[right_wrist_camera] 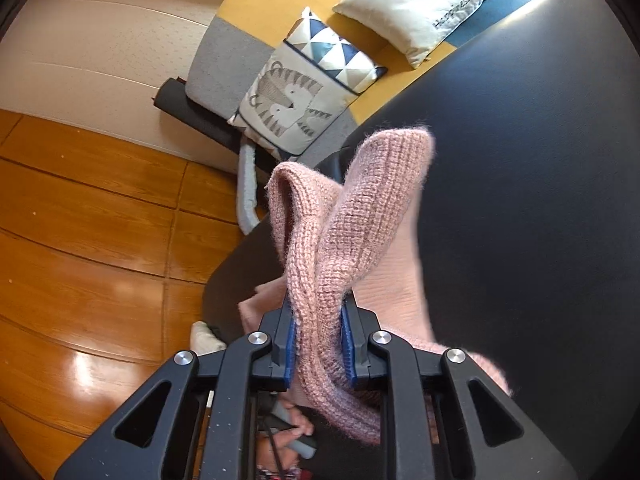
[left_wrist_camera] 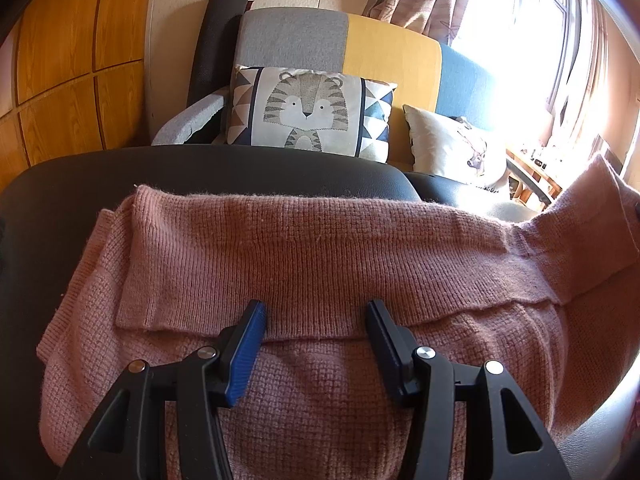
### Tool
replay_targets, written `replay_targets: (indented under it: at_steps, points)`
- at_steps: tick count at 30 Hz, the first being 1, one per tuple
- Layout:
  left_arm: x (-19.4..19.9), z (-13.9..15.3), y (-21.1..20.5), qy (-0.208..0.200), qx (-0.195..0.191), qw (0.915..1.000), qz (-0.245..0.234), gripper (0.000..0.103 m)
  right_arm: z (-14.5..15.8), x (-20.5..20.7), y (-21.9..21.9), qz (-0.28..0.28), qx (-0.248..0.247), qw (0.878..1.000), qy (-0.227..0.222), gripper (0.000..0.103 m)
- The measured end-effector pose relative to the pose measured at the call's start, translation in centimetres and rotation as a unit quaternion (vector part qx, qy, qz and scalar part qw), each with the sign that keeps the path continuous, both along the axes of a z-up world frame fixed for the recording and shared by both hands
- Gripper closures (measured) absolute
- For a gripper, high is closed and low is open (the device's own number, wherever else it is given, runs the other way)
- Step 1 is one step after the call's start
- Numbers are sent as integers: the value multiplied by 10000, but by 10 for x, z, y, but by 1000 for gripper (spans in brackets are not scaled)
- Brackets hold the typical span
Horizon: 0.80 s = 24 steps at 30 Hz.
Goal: Fold clothes
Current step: 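Grasp the sweater end with the right gripper and lift it up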
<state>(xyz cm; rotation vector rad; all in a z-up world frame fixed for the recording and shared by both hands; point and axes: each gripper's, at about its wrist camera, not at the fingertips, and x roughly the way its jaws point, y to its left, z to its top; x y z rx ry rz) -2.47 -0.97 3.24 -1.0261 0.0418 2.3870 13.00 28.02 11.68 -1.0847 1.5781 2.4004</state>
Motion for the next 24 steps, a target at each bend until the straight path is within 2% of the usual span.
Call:
replay_targets:
  at_steps: [4,8,11,17,21,24]
  points:
    - [-4,5,-2,-83,162,9998,-83,51,8,-24,-31,194,-35,9998,14,84]
    - [-5,19,1,5,351,9988,-327,51,17,-48,-61,388,-70,9992,27,84]
    - [-7,33,7,106,619,9971,-440,51,23,-66,-85,533,-97,9985,38,84]
    - [-31,52,17,-213,1258,9894,-700,51,33,-103,-132,840,-153,9963,75,84]
    - [-38,57,-10,-144,1573,9865,-439,52,35,-128,-166,1065,-198,9940,120,84]
    - [-54,52,-41,-348,1864,9818,-107,52,34,-148,-191,1244,-283,9917,138,84]
